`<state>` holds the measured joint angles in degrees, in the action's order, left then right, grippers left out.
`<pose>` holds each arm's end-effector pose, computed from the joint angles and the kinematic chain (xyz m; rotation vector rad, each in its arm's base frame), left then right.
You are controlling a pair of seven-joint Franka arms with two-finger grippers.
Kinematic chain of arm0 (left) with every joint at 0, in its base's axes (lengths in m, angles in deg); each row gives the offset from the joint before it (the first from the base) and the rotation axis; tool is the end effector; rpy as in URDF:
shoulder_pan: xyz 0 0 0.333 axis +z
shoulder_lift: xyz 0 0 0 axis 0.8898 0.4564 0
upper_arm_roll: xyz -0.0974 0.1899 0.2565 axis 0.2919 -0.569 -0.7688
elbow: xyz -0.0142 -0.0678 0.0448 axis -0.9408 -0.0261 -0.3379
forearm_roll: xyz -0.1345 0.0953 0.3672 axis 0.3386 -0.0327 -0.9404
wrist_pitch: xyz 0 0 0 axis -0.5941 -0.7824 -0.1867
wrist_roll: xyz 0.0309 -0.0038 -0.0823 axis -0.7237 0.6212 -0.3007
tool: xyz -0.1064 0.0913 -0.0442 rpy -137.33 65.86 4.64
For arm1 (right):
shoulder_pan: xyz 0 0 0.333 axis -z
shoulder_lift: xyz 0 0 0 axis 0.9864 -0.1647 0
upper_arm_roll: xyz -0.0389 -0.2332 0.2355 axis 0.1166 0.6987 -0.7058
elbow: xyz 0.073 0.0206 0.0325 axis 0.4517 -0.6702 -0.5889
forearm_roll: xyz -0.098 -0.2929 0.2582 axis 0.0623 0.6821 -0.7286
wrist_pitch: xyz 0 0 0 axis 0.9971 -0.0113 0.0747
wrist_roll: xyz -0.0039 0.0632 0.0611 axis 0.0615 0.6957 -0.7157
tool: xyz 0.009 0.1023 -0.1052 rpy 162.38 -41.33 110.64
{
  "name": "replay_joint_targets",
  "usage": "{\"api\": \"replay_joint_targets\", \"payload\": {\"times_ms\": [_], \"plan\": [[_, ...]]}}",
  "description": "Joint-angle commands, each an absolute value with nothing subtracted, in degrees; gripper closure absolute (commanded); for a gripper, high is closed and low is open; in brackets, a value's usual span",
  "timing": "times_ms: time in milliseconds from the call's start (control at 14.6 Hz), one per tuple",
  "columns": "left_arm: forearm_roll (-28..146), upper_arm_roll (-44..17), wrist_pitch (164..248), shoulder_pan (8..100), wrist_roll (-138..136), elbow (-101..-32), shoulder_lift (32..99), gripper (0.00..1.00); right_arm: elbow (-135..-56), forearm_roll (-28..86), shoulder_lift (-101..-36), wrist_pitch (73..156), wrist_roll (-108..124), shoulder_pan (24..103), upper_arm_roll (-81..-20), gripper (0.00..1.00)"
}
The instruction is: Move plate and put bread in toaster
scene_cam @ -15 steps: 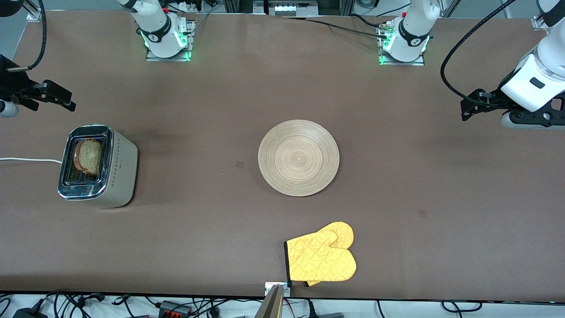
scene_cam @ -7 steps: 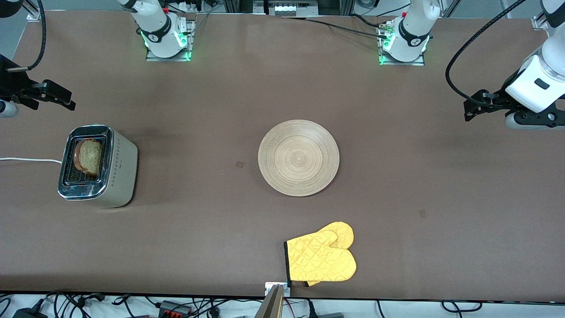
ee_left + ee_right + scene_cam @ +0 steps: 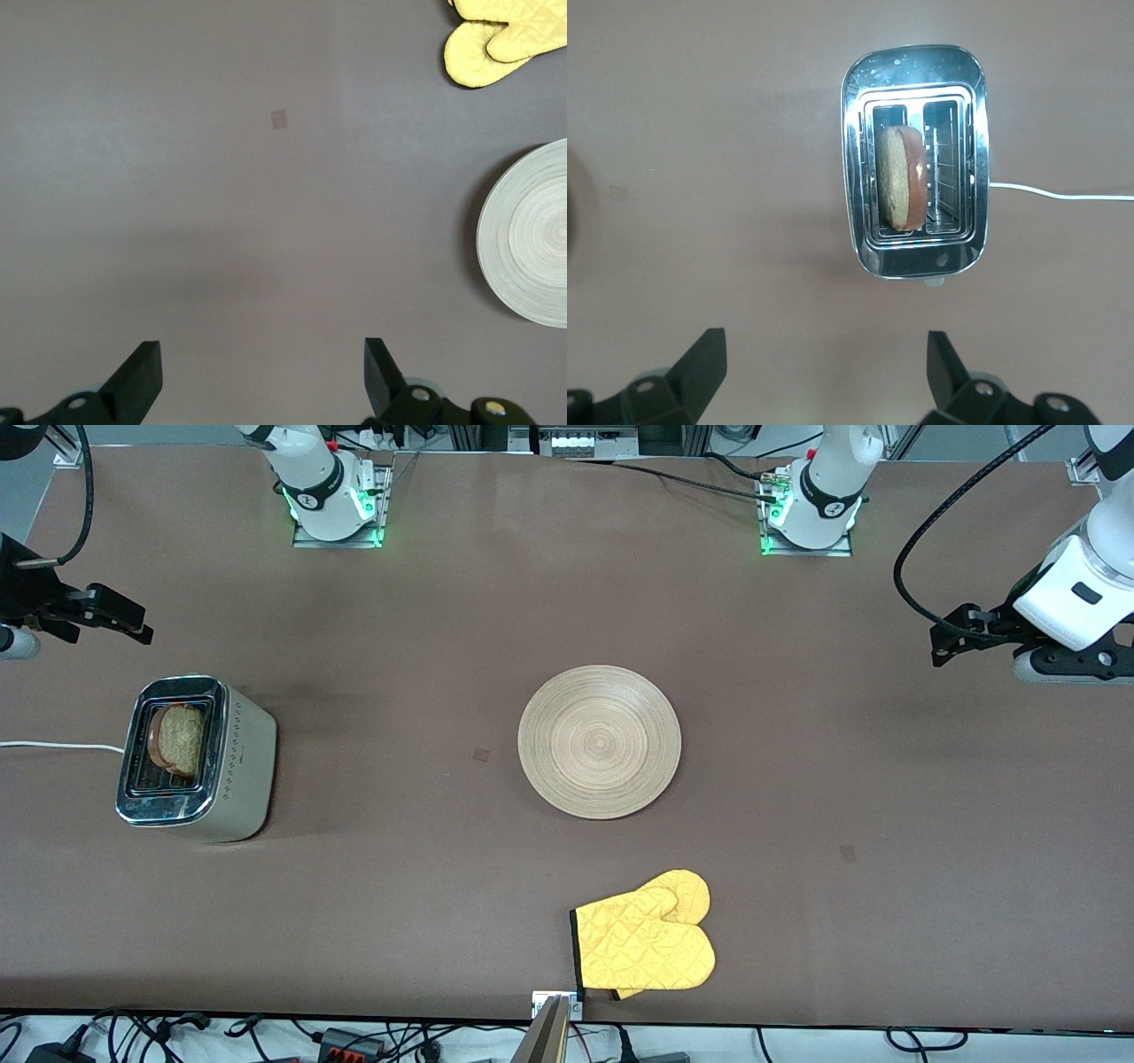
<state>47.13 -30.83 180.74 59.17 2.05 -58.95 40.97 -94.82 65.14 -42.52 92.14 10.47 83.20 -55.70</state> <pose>0.5707 -0.0399 0.5780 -3.0896 0.0350 0.0279 0.5483 -0.0298 0.5621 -3.1310 0.0230 0.0684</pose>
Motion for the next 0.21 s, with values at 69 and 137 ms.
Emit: {"api": "replay_joint_targets", "payload": {"times_ms": [69,137], "plan": [[48.4,-30.8,180.4,59.2,1.9,-59.9,39.7,0.00,-95.5,65.7,-41.2,92.1,10.8,83.7,-56.3,0.00],[48.4,-30.8,180.4,59.2,1.9,-59.9,39.7,0.00,-95.5,65.7,-41.2,92.2,10.8,83.7,-56.3,0.00]]}}
